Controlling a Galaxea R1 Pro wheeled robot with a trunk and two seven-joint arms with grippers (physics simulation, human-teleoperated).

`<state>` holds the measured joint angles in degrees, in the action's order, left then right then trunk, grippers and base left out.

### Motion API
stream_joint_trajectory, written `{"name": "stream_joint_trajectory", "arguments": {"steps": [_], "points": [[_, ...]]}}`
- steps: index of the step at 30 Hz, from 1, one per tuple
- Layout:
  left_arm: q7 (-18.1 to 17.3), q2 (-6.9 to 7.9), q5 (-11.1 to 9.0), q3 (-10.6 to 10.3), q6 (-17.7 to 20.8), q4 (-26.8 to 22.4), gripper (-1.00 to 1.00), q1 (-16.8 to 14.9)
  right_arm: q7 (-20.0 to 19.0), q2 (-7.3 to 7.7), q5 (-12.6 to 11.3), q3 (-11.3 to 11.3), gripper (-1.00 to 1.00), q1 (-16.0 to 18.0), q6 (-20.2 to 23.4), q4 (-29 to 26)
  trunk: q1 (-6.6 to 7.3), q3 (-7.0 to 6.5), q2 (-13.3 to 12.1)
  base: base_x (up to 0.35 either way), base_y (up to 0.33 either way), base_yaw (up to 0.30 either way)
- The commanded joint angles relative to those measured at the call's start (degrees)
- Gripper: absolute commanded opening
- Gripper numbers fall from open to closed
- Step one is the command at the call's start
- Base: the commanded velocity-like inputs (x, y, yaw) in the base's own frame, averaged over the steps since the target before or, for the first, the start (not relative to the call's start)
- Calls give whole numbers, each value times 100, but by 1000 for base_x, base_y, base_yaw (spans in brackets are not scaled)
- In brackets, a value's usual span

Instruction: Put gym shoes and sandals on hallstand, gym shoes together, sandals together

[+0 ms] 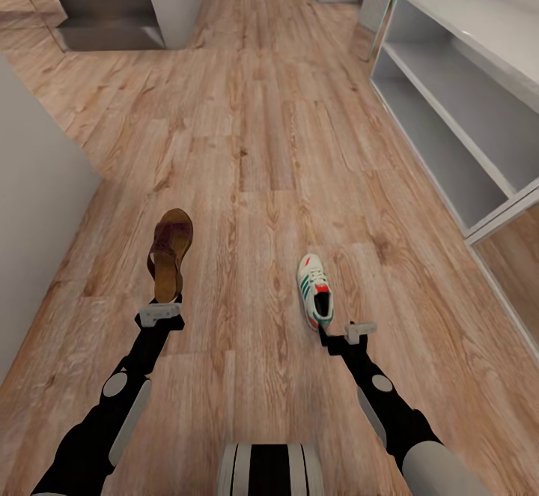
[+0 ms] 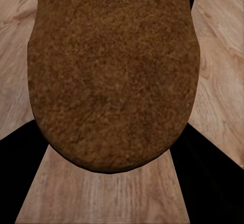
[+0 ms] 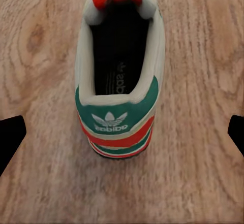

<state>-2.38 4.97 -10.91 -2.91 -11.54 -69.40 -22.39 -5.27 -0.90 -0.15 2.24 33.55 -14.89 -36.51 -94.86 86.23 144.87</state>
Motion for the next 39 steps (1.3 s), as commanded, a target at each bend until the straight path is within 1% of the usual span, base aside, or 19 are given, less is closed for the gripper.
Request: {"name": "stream_joint_trajectory", "arguments": {"steps": [1,3,4,5,11,17,29,35,39], "points": [[-26,4,-61,-8,-15,2,-100,-2,-18,0,-2,-5,100,2,-60,4,-1,35,3,0,0,0],[-26,4,-61,-8,-15,4,-100,-2,-19,1,-2,-4,100,1,-206,4,-6,98,5,0,0,0],[-26,4,-61,-8,-15,4,-100,-2,-19,2,-2,-4,100,2,-382,4,-9,130,7,0,0,0],[-26,4,-61,-8,-15,4,-100,-2,-20,2,-2,-4,100,2,-420,5,-12,161,8,0,0,0],[-26,4,-61,-8,-15,2,-100,-2,-18,2,6,-4,100,2,-484,-7,-27,332,16,0,0,0],[-26,4,-61,-10,-15,2,-100,-2,-18,2,7,-4,100,2,-488,-31,-43,475,24,0,0,0],[-26,4,-61,-17,-15,5,-100,-2,-18,2,7,-4,100,2,-488,-48,-43,476,24,1,0,0],[-18,4,-61,-16,-15,5,-100,-2,-18,2,7,-4,100,2,-488,-49,-43,476,24,194,29,0],[-17,4,-61,-17,-15,5,-100,-2,-18,2,7,-8,100,2,-487,-49,-43,476,24,47,6,0]]}}
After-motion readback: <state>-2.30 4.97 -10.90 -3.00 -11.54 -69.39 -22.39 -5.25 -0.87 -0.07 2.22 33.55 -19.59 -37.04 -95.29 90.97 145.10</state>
